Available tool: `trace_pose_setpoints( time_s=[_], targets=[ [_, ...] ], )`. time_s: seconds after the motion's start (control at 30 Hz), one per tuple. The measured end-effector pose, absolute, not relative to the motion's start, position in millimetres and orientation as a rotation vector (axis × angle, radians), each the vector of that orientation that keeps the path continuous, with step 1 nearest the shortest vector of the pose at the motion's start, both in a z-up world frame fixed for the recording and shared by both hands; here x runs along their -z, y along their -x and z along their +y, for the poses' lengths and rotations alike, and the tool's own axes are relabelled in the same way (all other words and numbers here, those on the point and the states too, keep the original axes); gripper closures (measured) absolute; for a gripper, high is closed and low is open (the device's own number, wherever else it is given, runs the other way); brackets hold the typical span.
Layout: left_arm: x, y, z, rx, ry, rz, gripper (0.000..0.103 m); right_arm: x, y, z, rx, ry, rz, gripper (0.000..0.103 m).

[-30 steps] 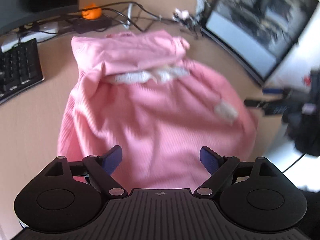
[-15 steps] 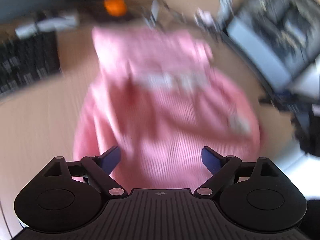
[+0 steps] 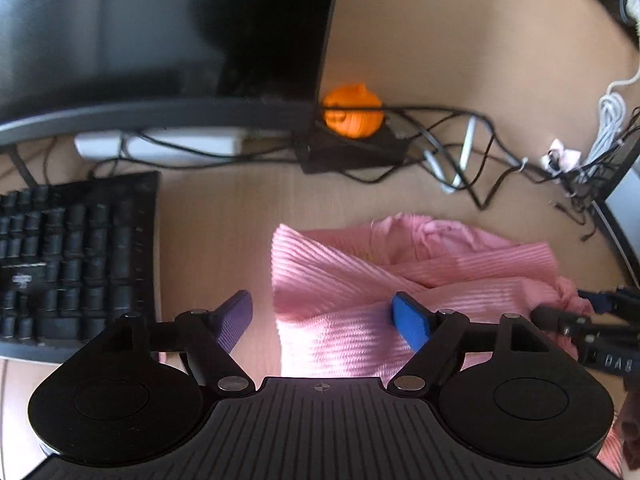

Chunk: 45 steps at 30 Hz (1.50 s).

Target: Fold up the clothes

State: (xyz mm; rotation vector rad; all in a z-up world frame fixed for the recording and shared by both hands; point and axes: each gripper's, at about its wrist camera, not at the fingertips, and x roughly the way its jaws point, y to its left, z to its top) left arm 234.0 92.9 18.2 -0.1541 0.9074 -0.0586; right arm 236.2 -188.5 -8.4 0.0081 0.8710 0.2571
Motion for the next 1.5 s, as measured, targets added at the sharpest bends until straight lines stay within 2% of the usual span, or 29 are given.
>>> trace_pose_setpoints(
  time_s=[0.07,0.13,0.17,0.2,0.23,0.27,0.33,0.47,0.53,0.57,0.6,0.63,0.67,0.7,0.77,0.87,0.93,1.07,1.13,1.17,1.23,1.5],
  targets=[
    [-12,-239,88,0.068,0.145,0.924,0.023,14,-238,-189,-0.272,-0.024,0.872,0.053],
    [-8,-236,85,0.089,0.12,0.922,0.048,13,-238,-187,-0.295,-0.013,0.858,0.062],
    [-10,-234,80,0.1,0.101,0.914,0.054,10,-238,-186,-0.305,-0.005,0.848,0.073],
    [-14,-231,76,0.102,0.082,0.902,0.067,5,-237,-185,-0.315,0.002,0.835,0.081],
    [-21,-227,74,0.104,0.069,0.881,0.075,-1,-236,-185,-0.324,0.01,0.822,0.084],
    [-29,-223,71,0.106,0.056,0.859,0.076,-7,-235,-184,-0.334,0.017,0.808,0.088],
    [-39,-218,71,0.082,0.023,0.809,0.081,-23,-230,-188,-0.332,0.026,0.74,0.088],
    [-34,-224,73,-0.003,-0.064,0.785,0.081,-29,-239,-192,-0.309,0.067,0.678,0.088],
    [-20,-232,78,-0.035,-0.056,0.83,0.077,-11,-254,-193,-0.316,0.07,0.751,0.082],
    [-21,-231,83,-0.041,-0.02,0.835,0.076,-1,-261,-195,-0.312,0.064,0.8,0.078],
    [-21,-230,88,-0.045,0.018,0.839,0.071,4,-264,-199,-0.302,0.055,0.828,0.069],
    [-25,-227,92,-0.04,0.062,0.834,0.061,3,-263,-205,-0.293,0.037,0.828,0.062],
    [-30,-223,96,-0.032,0.108,0.83,0.056,-3,-261,-211,-0.278,0.024,0.806,0.049],
    [-34,-220,99,-0.026,0.142,0.822,0.051,-11,-258,-214,-0.255,0.021,0.778,0.044],
    [-47,-213,96,0.024,0.184,0.794,0.05,-27,-249,-218,-0.234,0.019,0.716,0.043],
    [-49,-205,76,0.218,0.211,0.791,0.04,-42,-237,-214,-0.265,0.025,0.648,0.036],
    [-39,-204,60,0.338,0.223,0.816,0.035,-36,-241,-210,-0.27,0.022,0.653,0.036],
    [-1,-222,44,0.242,0.107,0.918,0.039,-3,-266,-203,-0.227,0.061,0.738,0.036],
    [2,-224,40,0.226,0.087,0.911,0.035,21,-279,-197,-0.184,0.113,0.81,0.036],
    [0,-224,38,0.225,0.077,0.911,0.033,27,-282,-197,-0.171,0.109,0.822,0.03],
    [-1,-225,33,0.231,0.053,0.915,0.028,27,-282,-197,-0.156,0.102,0.817,0.027],
    [-16,-208,25,0.197,-0.012,0.888,0.024,-2,-237,-200,-0.185,0.05,0.779,0.027]
  ],
)
